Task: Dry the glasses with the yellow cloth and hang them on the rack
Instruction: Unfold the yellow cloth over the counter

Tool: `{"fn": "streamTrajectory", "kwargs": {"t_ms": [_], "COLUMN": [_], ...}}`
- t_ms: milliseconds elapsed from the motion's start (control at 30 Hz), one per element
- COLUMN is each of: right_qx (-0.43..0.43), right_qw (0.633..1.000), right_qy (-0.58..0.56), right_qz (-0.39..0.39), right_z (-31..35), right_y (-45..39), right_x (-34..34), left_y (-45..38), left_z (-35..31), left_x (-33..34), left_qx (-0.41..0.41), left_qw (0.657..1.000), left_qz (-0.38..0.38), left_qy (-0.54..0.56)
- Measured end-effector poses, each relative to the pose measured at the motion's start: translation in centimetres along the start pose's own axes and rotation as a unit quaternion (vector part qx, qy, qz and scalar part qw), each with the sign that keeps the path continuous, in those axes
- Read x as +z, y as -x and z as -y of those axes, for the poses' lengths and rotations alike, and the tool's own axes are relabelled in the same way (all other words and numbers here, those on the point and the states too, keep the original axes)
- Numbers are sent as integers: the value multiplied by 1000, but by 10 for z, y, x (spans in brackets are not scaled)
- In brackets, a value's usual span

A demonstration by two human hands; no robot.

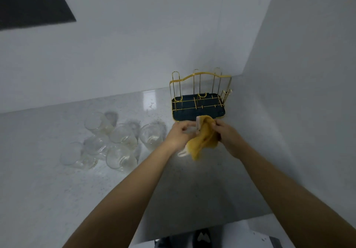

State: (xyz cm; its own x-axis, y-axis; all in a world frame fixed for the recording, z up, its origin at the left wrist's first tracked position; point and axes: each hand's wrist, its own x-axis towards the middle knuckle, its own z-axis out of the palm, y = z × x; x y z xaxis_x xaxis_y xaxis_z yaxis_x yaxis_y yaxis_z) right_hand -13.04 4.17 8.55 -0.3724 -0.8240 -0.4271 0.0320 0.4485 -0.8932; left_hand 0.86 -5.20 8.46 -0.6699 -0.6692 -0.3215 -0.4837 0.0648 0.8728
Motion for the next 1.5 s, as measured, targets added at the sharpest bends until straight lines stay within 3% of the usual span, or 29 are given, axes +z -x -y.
{"fn": "streamTrajectory", "kwargs": {"t_ms": [67,200,300,433,567,733,933,1067,1300,1500], "right_qx": [2,-76,-128,-142,-182,-228,-199,-216,-223,-205], "right_qw": [1000,988,975,955,921,894,876,883,884,883], "right_qy": [-7,103,44,2,117,260,394,344,366,362], "right_qz": [-7,-91,-178,-262,-325,-286,-194,-237,-189,-217], "right_z": [5,19,35,50,58,65,79,87,97,99], "right_y": [10,26,40,51,59,72,80,85,87,84], "right_x": [5,16,23,19,9,-5,-13,-15,-17,-19], "left_y": [3,6,6,11,15,20,26,26,33,34], "left_z": [-6,-29,-42,-49,-56,-68,-81,-87,-93,-99], "left_x": [-10,-23,-30,-49,-60,-58,-65,-76,-80,-83], "left_qx": [13,75,141,162,190,259,302,276,206,200], "left_qw": [1000,994,985,980,978,959,928,933,977,976], "left_qz": [24,55,52,82,40,-19,22,25,-4,-17], "left_qy": [-8,-57,-90,-79,-70,-110,-215,-231,-57,-87]}}
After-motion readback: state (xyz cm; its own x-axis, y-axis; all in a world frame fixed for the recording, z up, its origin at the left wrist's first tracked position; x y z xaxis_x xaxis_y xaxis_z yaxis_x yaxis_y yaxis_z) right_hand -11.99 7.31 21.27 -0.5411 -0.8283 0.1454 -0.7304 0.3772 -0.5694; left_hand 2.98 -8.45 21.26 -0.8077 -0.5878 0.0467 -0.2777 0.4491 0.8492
